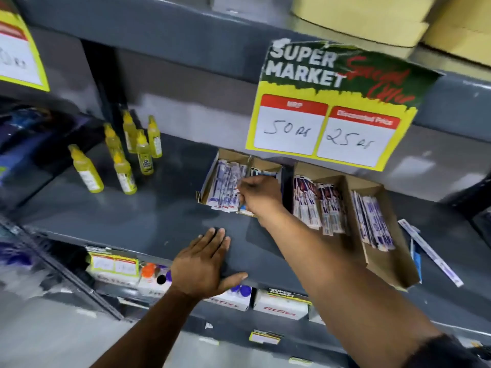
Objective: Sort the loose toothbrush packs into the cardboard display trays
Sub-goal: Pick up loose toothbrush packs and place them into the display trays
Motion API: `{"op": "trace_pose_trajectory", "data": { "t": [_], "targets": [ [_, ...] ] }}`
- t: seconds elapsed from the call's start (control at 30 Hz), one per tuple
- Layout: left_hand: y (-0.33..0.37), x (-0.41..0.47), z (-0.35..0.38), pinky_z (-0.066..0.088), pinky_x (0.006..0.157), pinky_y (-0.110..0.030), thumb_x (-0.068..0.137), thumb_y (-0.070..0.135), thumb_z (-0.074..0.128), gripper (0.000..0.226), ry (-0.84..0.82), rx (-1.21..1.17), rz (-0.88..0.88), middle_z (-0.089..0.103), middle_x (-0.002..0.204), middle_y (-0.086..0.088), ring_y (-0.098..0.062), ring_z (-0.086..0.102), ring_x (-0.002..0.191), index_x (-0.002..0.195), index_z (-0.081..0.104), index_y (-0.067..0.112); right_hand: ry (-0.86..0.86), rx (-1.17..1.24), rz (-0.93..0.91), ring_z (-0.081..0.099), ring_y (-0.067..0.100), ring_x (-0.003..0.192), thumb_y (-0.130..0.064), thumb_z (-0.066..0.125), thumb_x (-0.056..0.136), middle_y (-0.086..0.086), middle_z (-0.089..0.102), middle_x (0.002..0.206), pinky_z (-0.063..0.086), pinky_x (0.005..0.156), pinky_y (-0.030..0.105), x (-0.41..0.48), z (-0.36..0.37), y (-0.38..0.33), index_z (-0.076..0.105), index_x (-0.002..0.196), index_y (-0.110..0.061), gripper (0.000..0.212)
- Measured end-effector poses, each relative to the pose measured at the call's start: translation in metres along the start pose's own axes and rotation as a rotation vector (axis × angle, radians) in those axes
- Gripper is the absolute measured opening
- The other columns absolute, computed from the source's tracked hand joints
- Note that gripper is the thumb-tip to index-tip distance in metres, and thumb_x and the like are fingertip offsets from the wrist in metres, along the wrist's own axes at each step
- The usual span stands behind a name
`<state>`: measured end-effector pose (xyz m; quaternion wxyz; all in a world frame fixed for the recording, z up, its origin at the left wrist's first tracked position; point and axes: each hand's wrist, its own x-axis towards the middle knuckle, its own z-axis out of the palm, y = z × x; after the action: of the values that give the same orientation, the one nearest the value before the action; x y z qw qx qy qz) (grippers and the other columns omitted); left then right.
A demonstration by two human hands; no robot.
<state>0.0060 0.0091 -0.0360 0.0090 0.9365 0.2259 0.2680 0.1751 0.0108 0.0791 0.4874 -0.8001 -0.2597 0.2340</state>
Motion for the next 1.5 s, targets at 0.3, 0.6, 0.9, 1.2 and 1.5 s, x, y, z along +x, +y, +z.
{"op": "trace_pose_trajectory", "data": {
  "t": [0.3,0.6,0.9,1.2,1.5],
  "targets": [
    [-0.002,0.0,0.006,0.057,0.082,-0.043,0.075,0.074,0.053,0.076,0.137,0.027,0.053,0.07,0.114,-0.015,-0.032,0.067,0.104,0.103,0.074,0.006,-0.213,-0.851,-0.169,0.065,0.035,0.101,-0.01,0.06,0.086,0.014,0.065,0.116,0.055,0.081,0.038,-0.006,0.016,-0.002,0.063,0.114,-0.008,0.028],
    [-0.003,-0.002,0.01,0.056,0.085,-0.044,0.079,0.073,0.049,0.076,0.15,0.02,0.043,0.07,0.116,-0.015,-0.032,0.067,0.106,0.106,0.073,0.006,-0.163,-1.257,-0.42,0.065,0.038,0.092,0.002,0.058,0.083,0.017,0.064,0.103,0.051,0.067,0.04,-0.02,0.016,-0.005,0.064,0.107,-0.006,0.027],
    [-0.006,-0.002,0.008,0.055,0.085,-0.048,0.078,0.068,0.054,0.073,0.136,0.003,0.044,0.068,0.118,-0.017,-0.036,0.066,0.107,0.108,0.072,0.004,0.187,-0.634,-0.519,0.068,0.028,0.083,-0.028,0.063,0.085,0.008,0.072,0.099,0.055,0.07,0.032,-0.037,-0.075,0.013,0.072,0.1,-0.024,0.018],
    [-0.008,-0.005,0.021,0.053,0.087,-0.048,0.084,0.065,0.051,0.073,0.179,0.071,0.101,0.066,0.117,-0.022,-0.04,0.065,0.105,0.108,0.071,-0.002,0.518,-0.796,0.408,0.058,0.04,0.109,-0.021,0.056,0.087,0.021,0.063,0.12,0.05,0.089,0.044,-0.046,-0.325,0.17,0.061,0.118,-0.016,0.032],
    [-0.006,-0.004,0.018,0.049,0.091,-0.052,0.088,0.064,0.043,0.077,0.075,0.089,0.096,0.061,0.124,-0.025,-0.042,0.061,0.113,0.113,0.067,-0.005,0.369,-1.194,0.485,0.063,0.036,0.087,-0.005,0.05,0.087,0.018,0.064,0.096,0.057,0.076,0.047,-0.051,-0.362,0.242,0.067,0.102,-0.006,0.023]
  ]
}}
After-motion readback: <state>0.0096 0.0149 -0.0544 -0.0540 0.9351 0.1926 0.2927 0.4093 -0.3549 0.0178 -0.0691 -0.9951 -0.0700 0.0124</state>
